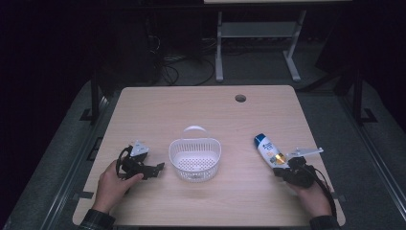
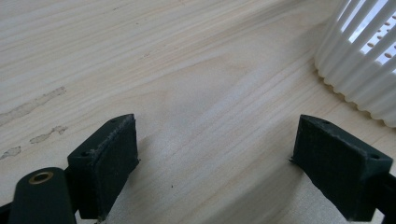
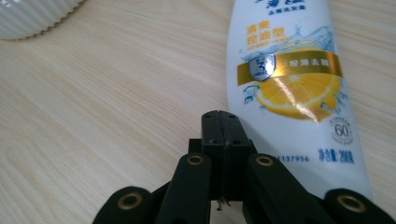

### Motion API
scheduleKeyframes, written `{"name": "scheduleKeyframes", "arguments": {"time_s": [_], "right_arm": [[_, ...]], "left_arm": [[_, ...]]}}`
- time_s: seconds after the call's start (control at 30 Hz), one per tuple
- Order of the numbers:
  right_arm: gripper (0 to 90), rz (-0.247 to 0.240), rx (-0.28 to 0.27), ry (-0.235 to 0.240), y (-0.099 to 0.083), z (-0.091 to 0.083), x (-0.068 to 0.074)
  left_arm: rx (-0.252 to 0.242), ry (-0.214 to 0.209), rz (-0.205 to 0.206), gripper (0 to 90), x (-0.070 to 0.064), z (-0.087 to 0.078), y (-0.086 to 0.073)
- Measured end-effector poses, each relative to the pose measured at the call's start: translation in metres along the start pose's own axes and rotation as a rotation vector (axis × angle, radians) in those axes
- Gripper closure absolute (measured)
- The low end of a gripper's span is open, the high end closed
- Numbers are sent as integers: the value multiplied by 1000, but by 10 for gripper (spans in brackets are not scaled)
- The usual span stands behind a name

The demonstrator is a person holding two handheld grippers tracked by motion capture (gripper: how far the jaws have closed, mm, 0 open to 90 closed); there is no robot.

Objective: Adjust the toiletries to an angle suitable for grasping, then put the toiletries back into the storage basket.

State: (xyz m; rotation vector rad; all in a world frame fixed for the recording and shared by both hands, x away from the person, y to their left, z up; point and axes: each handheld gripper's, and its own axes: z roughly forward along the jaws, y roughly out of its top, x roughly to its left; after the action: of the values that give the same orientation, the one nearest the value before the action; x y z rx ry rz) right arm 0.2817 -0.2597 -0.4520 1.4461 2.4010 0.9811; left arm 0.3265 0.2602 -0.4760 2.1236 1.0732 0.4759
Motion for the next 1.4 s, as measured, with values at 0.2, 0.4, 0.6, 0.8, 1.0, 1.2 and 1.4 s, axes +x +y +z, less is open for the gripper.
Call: {"name": "scheduleKeyframes", "arguments": {"time_s": [0.2, 0.4, 0.6, 0.8, 1.0, 1.2, 1.4], "right_arm": [[896, 14, -9, -8, -2, -4, -5], [826, 3, -46, 10, 4, -10, -1], [666, -2, -60, 21, 9, -15, 0], [488, 0, -85, 7, 21, -21, 3], [388, -16, -119, -23, 37, -26, 4], [348, -12, -109, -19, 50, -24, 2], [275, -10, -86, -21, 58, -13, -5]], "left_arm": [[0, 0, 0, 131, 0, 0, 0], [0, 0, 0, 131, 0, 0, 0], [-1, 0, -2, 130, 0, 0, 0], [-2, 0, -2, 130, 0, 0, 0], [-2, 0, -3, 130, 0, 0, 0], [-2, 0, -3, 130, 0, 0, 0], [-2, -1, -3, 130, 0, 0, 0]]}}
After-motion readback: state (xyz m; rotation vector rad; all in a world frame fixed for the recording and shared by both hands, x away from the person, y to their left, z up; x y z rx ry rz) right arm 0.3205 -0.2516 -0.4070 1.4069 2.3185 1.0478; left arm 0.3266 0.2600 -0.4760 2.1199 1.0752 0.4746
